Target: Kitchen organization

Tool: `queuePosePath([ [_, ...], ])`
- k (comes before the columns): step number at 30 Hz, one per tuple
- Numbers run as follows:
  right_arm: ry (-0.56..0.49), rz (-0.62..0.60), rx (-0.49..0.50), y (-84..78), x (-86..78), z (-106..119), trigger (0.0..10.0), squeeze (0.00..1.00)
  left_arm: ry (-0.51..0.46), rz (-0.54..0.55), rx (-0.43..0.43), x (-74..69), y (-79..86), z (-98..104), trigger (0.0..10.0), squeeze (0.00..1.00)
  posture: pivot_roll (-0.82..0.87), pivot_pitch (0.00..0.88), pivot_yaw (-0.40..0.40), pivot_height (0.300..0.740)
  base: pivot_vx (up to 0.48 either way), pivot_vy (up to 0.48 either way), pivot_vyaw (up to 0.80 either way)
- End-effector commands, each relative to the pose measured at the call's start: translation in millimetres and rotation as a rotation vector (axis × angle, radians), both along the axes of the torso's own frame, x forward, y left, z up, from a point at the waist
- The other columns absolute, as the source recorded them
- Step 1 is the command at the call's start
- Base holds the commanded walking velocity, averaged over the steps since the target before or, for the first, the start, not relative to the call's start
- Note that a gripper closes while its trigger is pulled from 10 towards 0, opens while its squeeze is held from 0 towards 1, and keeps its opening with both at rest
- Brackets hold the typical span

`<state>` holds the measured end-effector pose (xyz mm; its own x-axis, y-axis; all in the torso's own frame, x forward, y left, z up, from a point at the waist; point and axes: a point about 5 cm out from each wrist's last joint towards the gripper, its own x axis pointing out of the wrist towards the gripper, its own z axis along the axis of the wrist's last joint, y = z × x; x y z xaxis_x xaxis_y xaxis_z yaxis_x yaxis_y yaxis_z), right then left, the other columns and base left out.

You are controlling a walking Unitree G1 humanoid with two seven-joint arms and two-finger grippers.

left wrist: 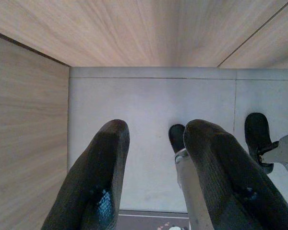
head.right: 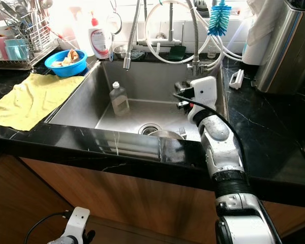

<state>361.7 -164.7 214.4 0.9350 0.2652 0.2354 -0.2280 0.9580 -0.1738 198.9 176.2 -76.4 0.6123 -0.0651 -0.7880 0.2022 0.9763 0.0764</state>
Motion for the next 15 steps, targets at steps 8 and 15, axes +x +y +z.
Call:
queuePosePath([
  [8, -0.082, -0.100, 0.002, -4.5, -31.9, 3, 10.0, 0.00, 0.011, 0.009, 0.017, -3.0, 6.0, -1, 10.0, 0.00, -0.20, 0.000, 0.081, 0.740, 0.000, 0.000, 0.00],
  [15, -0.029, -0.193, 0.026, -14.8, -44.9, -13, 10.0, 0.00, 0.010, 0.009, 0.021, -3.4, 6.6, -1, 10.0, 0.00, -0.19, 0.000, 0.077, 0.740, 0.000, 0.000, 0.00],
])
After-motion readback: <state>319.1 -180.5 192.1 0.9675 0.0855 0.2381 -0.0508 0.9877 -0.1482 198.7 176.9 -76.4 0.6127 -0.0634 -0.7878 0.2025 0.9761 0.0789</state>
